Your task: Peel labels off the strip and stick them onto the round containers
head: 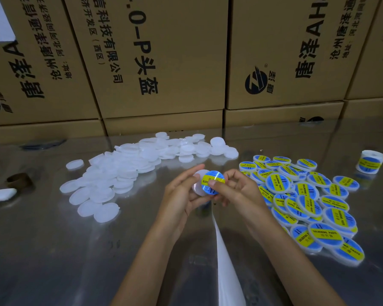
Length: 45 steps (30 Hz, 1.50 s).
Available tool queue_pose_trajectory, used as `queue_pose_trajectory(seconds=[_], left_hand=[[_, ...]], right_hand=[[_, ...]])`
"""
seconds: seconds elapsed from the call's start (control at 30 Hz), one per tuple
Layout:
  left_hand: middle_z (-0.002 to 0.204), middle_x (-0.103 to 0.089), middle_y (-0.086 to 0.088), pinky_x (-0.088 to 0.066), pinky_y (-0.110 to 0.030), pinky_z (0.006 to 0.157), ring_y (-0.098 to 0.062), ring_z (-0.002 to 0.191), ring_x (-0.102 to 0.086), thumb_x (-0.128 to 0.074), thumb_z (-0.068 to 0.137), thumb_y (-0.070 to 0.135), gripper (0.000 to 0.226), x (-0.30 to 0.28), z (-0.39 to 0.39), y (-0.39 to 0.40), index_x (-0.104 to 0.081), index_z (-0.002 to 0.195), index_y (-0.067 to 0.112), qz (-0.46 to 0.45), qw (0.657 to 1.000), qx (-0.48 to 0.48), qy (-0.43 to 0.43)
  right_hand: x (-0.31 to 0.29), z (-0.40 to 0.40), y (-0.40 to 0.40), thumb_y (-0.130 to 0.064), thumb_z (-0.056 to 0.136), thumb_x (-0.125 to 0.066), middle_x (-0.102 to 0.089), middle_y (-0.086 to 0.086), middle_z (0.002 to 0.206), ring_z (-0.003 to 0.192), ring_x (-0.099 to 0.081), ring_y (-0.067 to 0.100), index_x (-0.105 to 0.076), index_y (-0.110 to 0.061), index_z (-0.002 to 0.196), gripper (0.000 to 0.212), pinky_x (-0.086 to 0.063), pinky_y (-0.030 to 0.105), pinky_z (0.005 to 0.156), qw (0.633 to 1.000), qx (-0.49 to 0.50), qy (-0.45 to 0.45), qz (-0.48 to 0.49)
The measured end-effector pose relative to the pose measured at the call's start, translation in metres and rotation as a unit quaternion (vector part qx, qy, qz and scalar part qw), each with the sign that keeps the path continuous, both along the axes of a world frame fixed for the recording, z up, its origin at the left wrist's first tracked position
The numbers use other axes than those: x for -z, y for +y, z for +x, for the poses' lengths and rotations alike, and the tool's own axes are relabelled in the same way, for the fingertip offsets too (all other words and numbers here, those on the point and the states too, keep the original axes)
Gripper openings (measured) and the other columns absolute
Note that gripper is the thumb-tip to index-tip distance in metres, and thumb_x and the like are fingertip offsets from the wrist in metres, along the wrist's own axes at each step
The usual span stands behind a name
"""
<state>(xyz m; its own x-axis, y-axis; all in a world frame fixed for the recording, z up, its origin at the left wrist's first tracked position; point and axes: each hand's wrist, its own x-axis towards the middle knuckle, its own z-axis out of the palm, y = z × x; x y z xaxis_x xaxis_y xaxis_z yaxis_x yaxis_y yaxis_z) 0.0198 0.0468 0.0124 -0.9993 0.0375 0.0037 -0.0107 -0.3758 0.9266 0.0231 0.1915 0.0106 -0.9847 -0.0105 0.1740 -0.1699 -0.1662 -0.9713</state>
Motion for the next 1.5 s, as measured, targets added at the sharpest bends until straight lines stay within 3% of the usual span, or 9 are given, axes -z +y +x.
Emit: queue_pose_trajectory(seconds=[0.2, 0.33, 0.57, 0.67, 0.83, 0.97, 1.17, 1.37, 1.5], left_hand=[[0.112, -0.074, -0.014, -0.061, -0.034, 0.072, -0.029, 0.102, -0.073, -0.048, 0.102, 0.010, 0.029, -0.003, 0.002, 0.006, -0.070, 0.120, 0.013, -0.005, 1.000, 0.017, 0.002], [0.113, -0.074, -0.013, -0.061, -0.033, 0.072, -0.027, 0.102, -0.073, -0.051, 0.100, 0.010, 0.028, -0.002, 0.003, 0.008, -0.070, 0.121, 0.013, -0.006, 1.000, 0.023, 0.011], [0.114, -0.074, -0.013, -0.059, -0.028, 0.070, -0.024, 0.098, -0.074, -0.051, 0.100, 0.007, 0.029, -0.002, 0.004, 0.012, -0.071, 0.120, 0.015, -0.022, 0.999, 0.016, 0.021], [0.117, -0.073, -0.010, -0.059, -0.028, 0.074, -0.023, 0.102, -0.073, -0.053, 0.098, 0.000, 0.034, 0.001, 0.005, 0.014, -0.071, 0.121, 0.017, -0.046, 0.998, 0.006, 0.045], [0.109, -0.076, -0.007, -0.060, -0.029, 0.073, -0.024, 0.101, -0.073, -0.051, 0.098, -0.004, 0.038, 0.002, 0.004, 0.014, -0.072, 0.118, 0.020, -0.056, 0.996, -0.014, 0.063], [0.112, -0.075, -0.009, -0.059, -0.030, 0.073, -0.028, 0.102, -0.073, -0.053, 0.099, 0.001, 0.034, 0.000, 0.005, 0.014, -0.074, 0.114, 0.022, -0.034, 0.998, -0.021, 0.049], [0.109, -0.075, -0.011, -0.059, -0.029, 0.072, -0.028, 0.099, -0.073, -0.052, 0.100, 0.004, 0.030, -0.001, 0.006, 0.017, -0.072, 0.116, 0.019, -0.004, 0.999, -0.028, 0.038], [0.108, -0.074, -0.017, -0.061, -0.032, 0.072, -0.026, 0.092, -0.074, -0.044, 0.103, 0.004, 0.030, -0.004, 0.007, 0.022, -0.066, 0.123, 0.008, 0.088, 0.995, 0.016, 0.034], [0.113, -0.073, -0.015, -0.060, -0.030, 0.072, -0.024, 0.094, -0.073, -0.047, 0.102, 0.004, 0.029, -0.003, 0.008, 0.020, -0.065, 0.124, 0.009, 0.072, 0.996, 0.026, 0.042]], right_hand=[[0.004, -0.004, -0.004, -0.003, 0.085, -0.073, -0.062, -0.003, 0.056, 0.045, -0.055, 0.002, -0.049, -0.010, 0.077, 0.026, -0.042, 0.012, 0.045, 1.000, 0.025, 0.010, 0.000], [0.006, -0.005, -0.005, -0.004, 0.084, -0.074, -0.062, -0.001, 0.058, 0.047, -0.054, 0.006, -0.049, -0.011, 0.077, 0.027, -0.042, 0.014, 0.045, 0.999, 0.042, 0.006, 0.001], [0.010, -0.007, -0.007, -0.006, 0.084, -0.075, -0.062, 0.014, 0.071, 0.069, -0.056, 0.021, -0.049, -0.010, 0.080, 0.026, -0.047, 0.031, 0.062, 0.997, 0.068, 0.013, 0.036], [0.012, -0.009, -0.007, -0.007, 0.082, -0.075, -0.060, 0.012, 0.068, 0.069, -0.055, 0.021, -0.050, -0.010, 0.080, 0.026, -0.046, 0.036, 0.067, 0.996, 0.079, 0.016, 0.050], [0.019, -0.013, -0.006, -0.023, 0.077, -0.082, -0.049, -0.007, 0.054, 0.048, -0.041, 0.002, -0.054, -0.015, 0.076, 0.030, -0.040, 0.017, 0.050, 0.981, 0.133, 0.059, 0.130], [0.026, -0.016, -0.005, -0.033, 0.077, -0.081, -0.046, -0.012, 0.051, 0.045, -0.040, 0.001, -0.054, -0.020, 0.080, 0.030, -0.036, 0.013, 0.047, 0.973, 0.144, 0.084, 0.161], [0.032, -0.017, -0.006, -0.051, 0.077, -0.075, -0.047, -0.009, 0.057, 0.049, -0.045, 0.002, -0.044, -0.027, 0.087, 0.041, -0.038, 0.015, 0.051, 0.959, 0.165, 0.077, 0.219], [0.032, -0.011, -0.006, -0.066, 0.083, -0.058, -0.055, -0.018, 0.057, 0.056, -0.052, 0.005, -0.045, -0.024, 0.064, 0.048, -0.036, 0.020, 0.053, 0.931, 0.179, 0.107, 0.299], [0.031, -0.010, -0.005, -0.058, 0.093, -0.047, -0.050, -0.005, 0.054, 0.055, -0.049, 0.011, -0.041, -0.023, 0.064, 0.046, -0.040, 0.033, 0.055, 0.921, 0.188, 0.131, 0.315]])
